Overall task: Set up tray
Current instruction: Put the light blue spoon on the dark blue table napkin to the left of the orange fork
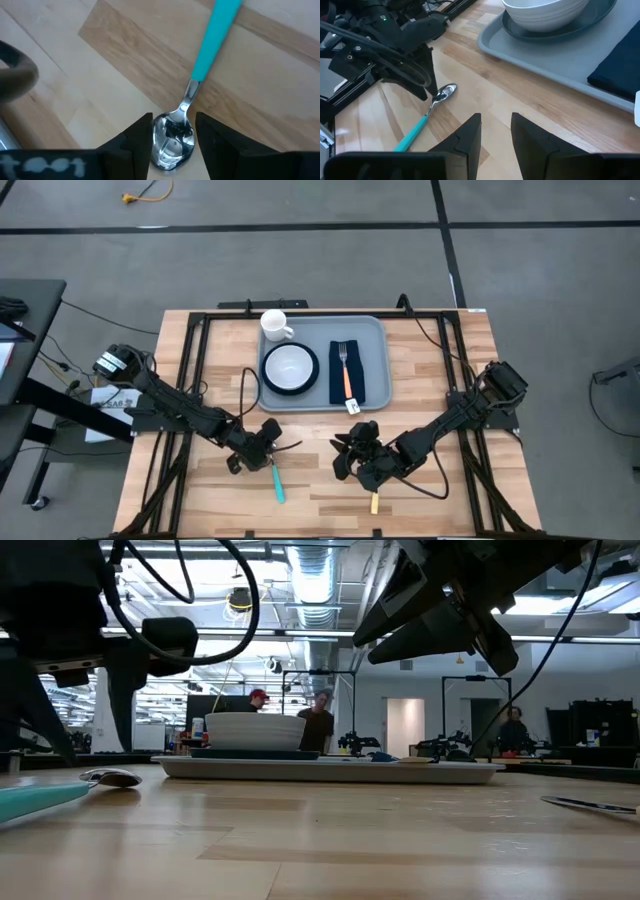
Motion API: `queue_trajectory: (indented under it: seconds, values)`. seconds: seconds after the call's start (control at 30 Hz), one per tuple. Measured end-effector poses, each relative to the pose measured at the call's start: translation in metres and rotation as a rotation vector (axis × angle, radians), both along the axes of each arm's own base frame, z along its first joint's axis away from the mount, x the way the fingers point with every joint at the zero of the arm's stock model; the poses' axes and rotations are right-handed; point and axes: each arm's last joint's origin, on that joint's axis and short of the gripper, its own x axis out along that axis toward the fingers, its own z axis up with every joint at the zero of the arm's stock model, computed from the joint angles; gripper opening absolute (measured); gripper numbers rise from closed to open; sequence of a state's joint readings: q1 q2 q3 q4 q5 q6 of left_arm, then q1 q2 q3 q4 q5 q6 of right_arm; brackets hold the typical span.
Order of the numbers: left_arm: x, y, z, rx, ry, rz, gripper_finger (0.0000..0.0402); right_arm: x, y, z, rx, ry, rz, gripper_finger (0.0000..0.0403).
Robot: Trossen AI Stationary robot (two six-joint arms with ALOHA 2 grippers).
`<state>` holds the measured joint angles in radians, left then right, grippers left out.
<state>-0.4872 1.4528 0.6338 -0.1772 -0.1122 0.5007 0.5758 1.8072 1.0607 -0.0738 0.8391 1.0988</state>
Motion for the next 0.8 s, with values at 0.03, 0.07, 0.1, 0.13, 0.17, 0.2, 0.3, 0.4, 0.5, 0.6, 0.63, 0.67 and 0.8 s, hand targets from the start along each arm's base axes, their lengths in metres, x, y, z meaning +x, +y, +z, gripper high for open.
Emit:
queue_trajectory:
  seconds: [0.03, 0.07, 0.1, 0.13, 0.17, 0.2, 0.3, 0.4, 0.5, 0.6, 0.63, 0.67, 0.8]
  values:
    - [0.000, 0.000, 0.000, 0.000, 0.001, 0.000, 0.0139, 0.000, 0.000, 0.000, 0.000, 0.000, 0.000, 0.0098]
    - [0.000, 0.000, 0.000, 0.001, 0.001, 0.000, 0.0139, 0.000, 0.000, 0.000, 0.000, 0.000, 0.000, 0.0098]
    - [0.000, 0.000, 0.000, 0.001, 0.001, 0.000, 0.0139, 0.000, 0.000, 0.000, 0.000, 0.000, 0.000, 0.0098]
    - [0.000, 0.000, 0.000, 0.000, 0.001, 0.000, 0.0139, 0.000, 0.000, 0.000, 0.000, 0.000, 0.000, 0.0098]
    - [0.000, 0.000, 0.000, 0.001, 0.001, 0.000, 0.0139, 0.000, 0.000, 0.000, 0.000, 0.000, 0.000, 0.0098]
    - [0.000, 0.000, -0.001, 0.002, 0.003, 0.000, 0.0139, 0.000, 0.000, 0.000, 0.001, 0.000, 0.001, 0.0098]
    - [0.002, -0.001, -0.008, 0.013, 0.028, -0.001, 0.0139, 0.000, 0.000, 0.000, 0.002, 0.000, 0.001, 0.0098]
    - [0.006, -0.003, -0.020, 0.019, 0.054, -0.005, 0.0140, 0.000, 0.000, 0.000, 0.002, 0.001, 0.002, 0.0098]
    - [0.009, -0.005, -0.028, 0.029, 0.065, -0.012, 0.0140, 0.000, 0.000, 0.000, 0.002, 0.001, 0.002, 0.0098]
    - [0.011, -0.006, -0.029, 0.029, 0.050, -0.029, 0.0140, 0.000, 0.000, 0.000, 0.003, 0.000, 0.002, 0.0098]
    - [0.011, -0.006, -0.028, 0.031, 0.047, -0.030, 0.0139, 0.000, 0.000, 0.000, 0.003, 0.000, 0.002, 0.0098]
    - [0.011, -0.006, -0.027, 0.033, 0.051, -0.029, 0.0139, 0.000, 0.000, 0.000, 0.003, 0.000, 0.002, 0.0098]
    - [0.011, -0.006, -0.027, 0.037, 0.056, -0.029, 0.0136, 0.000, 0.000, 0.000, 0.003, 0.000, 0.002, 0.0098]
